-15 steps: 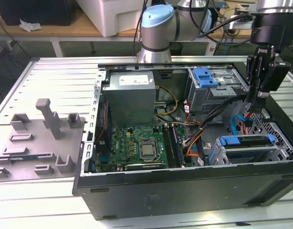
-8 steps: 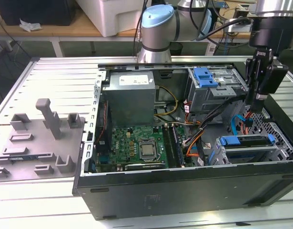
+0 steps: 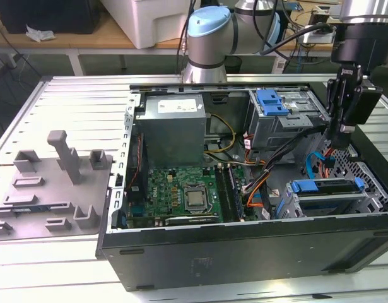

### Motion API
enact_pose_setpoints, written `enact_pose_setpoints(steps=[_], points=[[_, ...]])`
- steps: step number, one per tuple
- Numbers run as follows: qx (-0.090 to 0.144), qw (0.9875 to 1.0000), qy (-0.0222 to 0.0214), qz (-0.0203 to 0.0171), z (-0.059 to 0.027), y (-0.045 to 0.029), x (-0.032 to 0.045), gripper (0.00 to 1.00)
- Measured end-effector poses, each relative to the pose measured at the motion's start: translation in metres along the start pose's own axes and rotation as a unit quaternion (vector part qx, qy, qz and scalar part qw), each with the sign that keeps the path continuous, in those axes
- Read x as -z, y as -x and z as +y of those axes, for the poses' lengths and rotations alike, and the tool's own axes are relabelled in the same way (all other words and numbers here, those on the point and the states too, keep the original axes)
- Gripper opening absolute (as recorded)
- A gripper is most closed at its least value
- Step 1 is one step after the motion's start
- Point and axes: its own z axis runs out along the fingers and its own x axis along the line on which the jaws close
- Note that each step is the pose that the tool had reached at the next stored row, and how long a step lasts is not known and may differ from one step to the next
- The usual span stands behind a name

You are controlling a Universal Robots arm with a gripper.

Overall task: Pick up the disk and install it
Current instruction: 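Insert the first disk wire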

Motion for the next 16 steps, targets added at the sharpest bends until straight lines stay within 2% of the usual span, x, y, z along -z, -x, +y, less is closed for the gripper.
enact_pose_setpoints(steps=[1, 4, 13, 14, 16], points=[[0.0, 1.0, -0.001, 0.004, 0.0003, 0.0014, -0.001, 0.42], [0.0, 1.0, -0.002, 0.0085, 0.0006, 0.0031, -0.0028, 0.42], [-0.001, 0.9999, -0.0025, 0.011, 0.0009, 0.004, -0.0024, 0.42], [-0.001, 0.9999, -0.0025, 0.0113, 0.0009, 0.004, -0.0024, 0.4], [-0.001, 0.9999, -0.0027, 0.0127, 0.0009, 0.0041, -0.0025, 0.26]])
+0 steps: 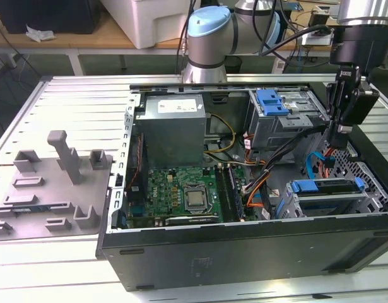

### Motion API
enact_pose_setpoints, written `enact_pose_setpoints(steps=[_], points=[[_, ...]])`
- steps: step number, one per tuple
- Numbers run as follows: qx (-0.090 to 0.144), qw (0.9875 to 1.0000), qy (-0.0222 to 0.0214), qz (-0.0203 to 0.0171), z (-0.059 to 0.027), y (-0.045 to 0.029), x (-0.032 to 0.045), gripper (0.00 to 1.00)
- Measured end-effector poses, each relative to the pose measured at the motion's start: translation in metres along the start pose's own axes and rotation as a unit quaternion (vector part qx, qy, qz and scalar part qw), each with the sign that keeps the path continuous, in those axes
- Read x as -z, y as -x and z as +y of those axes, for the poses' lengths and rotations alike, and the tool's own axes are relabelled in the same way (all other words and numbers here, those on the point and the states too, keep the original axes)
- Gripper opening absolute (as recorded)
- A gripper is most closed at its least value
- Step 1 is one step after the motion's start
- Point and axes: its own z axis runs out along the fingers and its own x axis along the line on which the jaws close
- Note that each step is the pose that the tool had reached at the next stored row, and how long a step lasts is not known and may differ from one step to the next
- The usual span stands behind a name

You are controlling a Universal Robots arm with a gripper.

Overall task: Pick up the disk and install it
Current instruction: 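Insert the first disk wire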

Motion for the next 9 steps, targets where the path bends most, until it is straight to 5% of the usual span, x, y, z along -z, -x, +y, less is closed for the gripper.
enact_pose_setpoints(steps=[9], points=[[-0.007, 1.0, 0.0033, 0.0011, -0.0008, 0.001, 0.0004, 0.26]])
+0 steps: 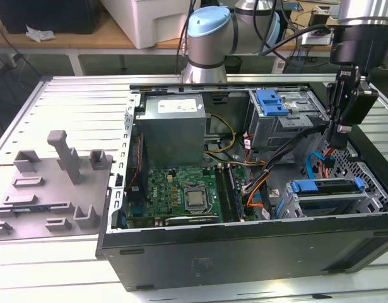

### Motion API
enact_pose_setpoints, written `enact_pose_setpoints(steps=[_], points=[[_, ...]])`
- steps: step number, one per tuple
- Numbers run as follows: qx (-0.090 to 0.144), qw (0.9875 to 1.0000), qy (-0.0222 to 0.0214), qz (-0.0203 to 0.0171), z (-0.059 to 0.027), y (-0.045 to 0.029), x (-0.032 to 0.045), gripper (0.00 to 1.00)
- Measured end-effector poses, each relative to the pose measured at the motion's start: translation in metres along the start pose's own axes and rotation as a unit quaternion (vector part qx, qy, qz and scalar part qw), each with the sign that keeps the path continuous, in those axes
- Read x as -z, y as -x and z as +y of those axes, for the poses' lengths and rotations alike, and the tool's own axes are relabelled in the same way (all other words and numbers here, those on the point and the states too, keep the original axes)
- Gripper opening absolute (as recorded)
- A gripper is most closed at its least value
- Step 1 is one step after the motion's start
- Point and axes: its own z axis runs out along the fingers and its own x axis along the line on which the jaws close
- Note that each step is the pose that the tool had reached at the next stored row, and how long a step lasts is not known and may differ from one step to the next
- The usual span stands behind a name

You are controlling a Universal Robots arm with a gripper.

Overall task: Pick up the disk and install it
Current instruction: 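Insert the first disk wire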

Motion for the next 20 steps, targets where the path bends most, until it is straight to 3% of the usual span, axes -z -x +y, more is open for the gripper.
enact_pose_setpoints(steps=[5, 6, 7, 10, 17, 18, 19, 20], points=[[0.0, 1.0, -0.0009, 0.0038, 0.0, 0.0019, -0.0001, 0.26], [0.0, 1.0, -0.0013, 0.0066, 0.0, 0.0022, -0.0006, 0.26], [0.0, 0.9999, -0.0012, 0.0121, 0.0002, 0.0028, -0.0003, 0.26], [0.002, 0.9999, 0.001, 0.0164, -0.003, 0.0046, -0.0001, 0.26], [0.006, 0.9998, 0.0073, 0.0187, -0.0025, 0.0072, -0.0027, 0.26], [0.006, 0.9998, 0.0074, 0.019, -0.0024, 0.0073, -0.0027, 0.25], [0.006, 0.9998, 0.0074, 0.0196, -0.0024, 0.0074, -0.0026, 0.17], [0.006, 0.9998, 0.0074, 0.0199, -0.0024, 0.0074, -0.0027, 0.17]])
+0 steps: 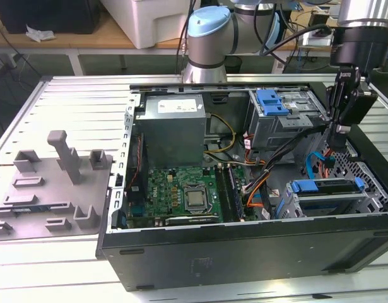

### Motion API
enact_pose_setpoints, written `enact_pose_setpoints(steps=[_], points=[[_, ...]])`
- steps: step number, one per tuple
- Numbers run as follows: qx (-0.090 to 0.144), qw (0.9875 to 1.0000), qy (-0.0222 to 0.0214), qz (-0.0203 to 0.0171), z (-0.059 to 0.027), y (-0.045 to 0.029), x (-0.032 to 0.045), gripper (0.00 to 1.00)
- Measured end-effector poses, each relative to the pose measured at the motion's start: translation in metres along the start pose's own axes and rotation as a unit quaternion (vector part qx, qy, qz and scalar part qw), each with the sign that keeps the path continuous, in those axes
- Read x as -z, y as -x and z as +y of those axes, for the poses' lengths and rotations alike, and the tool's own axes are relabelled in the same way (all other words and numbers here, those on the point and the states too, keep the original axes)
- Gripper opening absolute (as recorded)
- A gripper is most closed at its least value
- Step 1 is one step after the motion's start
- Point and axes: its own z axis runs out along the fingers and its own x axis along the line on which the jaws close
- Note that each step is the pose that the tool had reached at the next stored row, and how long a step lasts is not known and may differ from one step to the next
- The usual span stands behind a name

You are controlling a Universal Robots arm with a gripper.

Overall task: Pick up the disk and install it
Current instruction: 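Insert the first disk wire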

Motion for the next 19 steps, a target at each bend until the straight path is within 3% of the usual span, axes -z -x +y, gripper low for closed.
enact_pose_setpoints(steps=[2, 3, 4, 5, 10, 11, 19], points=[[0.0, 1.0, -0.0001, 0.0, 0.0009, -0.0002, -0.0001, 0.17], [0.002, 1.0, -0.002, -0.0002, 0.0052, -0.0056, 0.007, 0.17], [0.006, 0.9998, -0.0185, -0.0061, 0.0089, -0.0138, 0.0128, 0.17], [0.004, 0.9997, -0.0217, -0.0109, 0.0102, -0.0161, 0.0116, 0.17], [-0.001, 0.999, -0.0279, -0.0335, 0.012, -0.0213, 0.009, 0.17], [-0.003, 0.9987, -0.0301, -0.0403, 0.0129, -0.0235, 0.0087, 0.17], [-0.006, 0.998, -0.0345, -0.0533, 0.0189, -0.0334, 0.0067, 0.17]])
